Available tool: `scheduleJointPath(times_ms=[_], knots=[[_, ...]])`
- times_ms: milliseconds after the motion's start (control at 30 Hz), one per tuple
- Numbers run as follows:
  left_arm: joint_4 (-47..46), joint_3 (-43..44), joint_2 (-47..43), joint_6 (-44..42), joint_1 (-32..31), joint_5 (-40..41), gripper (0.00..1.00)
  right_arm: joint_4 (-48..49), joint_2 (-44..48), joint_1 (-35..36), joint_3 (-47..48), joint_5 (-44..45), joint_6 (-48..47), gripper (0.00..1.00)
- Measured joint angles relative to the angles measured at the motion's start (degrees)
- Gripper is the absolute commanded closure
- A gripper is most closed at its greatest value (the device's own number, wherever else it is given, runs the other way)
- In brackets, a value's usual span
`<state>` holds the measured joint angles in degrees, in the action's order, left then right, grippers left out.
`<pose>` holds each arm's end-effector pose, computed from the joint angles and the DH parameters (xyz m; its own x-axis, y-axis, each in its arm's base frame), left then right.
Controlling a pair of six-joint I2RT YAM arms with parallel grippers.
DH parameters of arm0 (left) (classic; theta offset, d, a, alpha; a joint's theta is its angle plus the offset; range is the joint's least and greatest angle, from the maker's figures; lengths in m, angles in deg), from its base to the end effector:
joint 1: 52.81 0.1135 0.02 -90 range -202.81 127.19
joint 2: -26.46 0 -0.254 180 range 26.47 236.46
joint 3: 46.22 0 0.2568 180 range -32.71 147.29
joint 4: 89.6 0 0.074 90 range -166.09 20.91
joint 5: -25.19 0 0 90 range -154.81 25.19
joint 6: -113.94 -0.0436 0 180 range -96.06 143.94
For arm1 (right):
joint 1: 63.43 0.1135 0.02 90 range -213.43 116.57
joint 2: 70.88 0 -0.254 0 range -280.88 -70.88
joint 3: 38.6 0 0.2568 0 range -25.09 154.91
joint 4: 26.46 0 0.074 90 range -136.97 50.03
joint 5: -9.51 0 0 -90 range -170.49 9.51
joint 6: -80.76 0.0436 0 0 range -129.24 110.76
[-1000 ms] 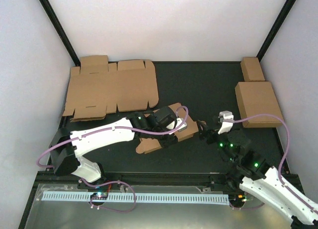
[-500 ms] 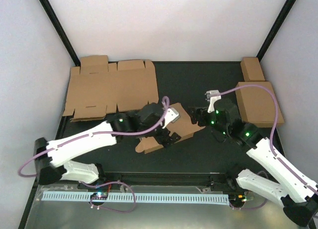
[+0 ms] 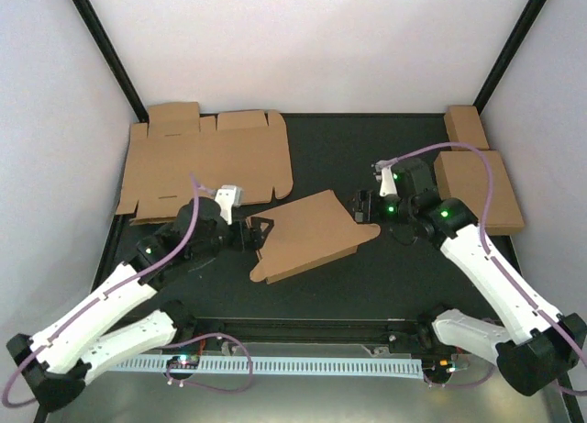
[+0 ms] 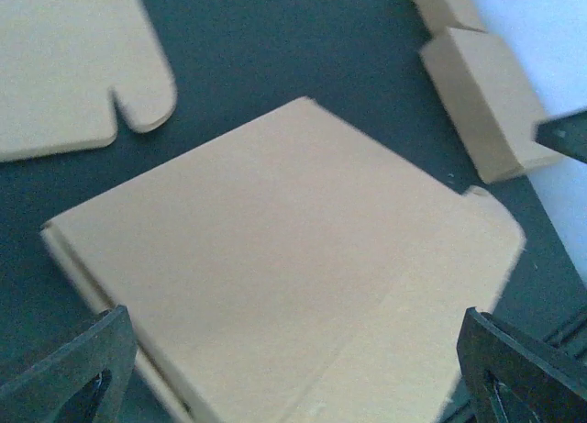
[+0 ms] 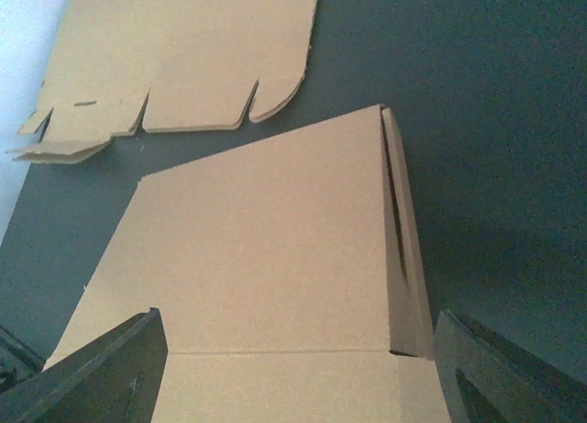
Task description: Fold the paper box
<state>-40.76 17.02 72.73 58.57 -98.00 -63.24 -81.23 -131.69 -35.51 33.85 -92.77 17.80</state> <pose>0.1347 -0.1339 0.3099 -0.6999 -0.1015 -0.7070 0.3586 0.8061 -0.4707 0.2013 0.1172 0.3073 -0.8084 0.0743 -0.5839 -0.2551 0.8498 0.4613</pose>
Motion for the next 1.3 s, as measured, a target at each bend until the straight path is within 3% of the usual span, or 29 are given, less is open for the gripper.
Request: scheduleJointPath(times_ms=[133,300,500,800,1300], knots=[[-0.9,-5.73,-1.97,4.02,8.07,-6.58,0.01,-0.24,-1.97,-0.79,-0.04,-3.06,-0.13,0.18],[-4.13,-10.36,-1.86,7.32,11.63,-15.1,0.06,0.22,-5.18,-1.07,-1.53,-6.95,-0.24,0.18],[-7.98,-11.85,0.35,9.29,12.2,-21.88,0.1,2.32,-6.16,-1.07,-7.17,-9.31,0.0,0.18],[-12.17,-15.89,4.96,14.45,12.48,-28.39,0.14,6.16,-9.73,-1.07,-8.09,-9.2,-0.13,0.19],[-21.57,-20.5,5.79,20.52,12.5,-34.67,0.2,13.11,-11.67,-1.33,-12.22,-15.67,1.9,0.26]])
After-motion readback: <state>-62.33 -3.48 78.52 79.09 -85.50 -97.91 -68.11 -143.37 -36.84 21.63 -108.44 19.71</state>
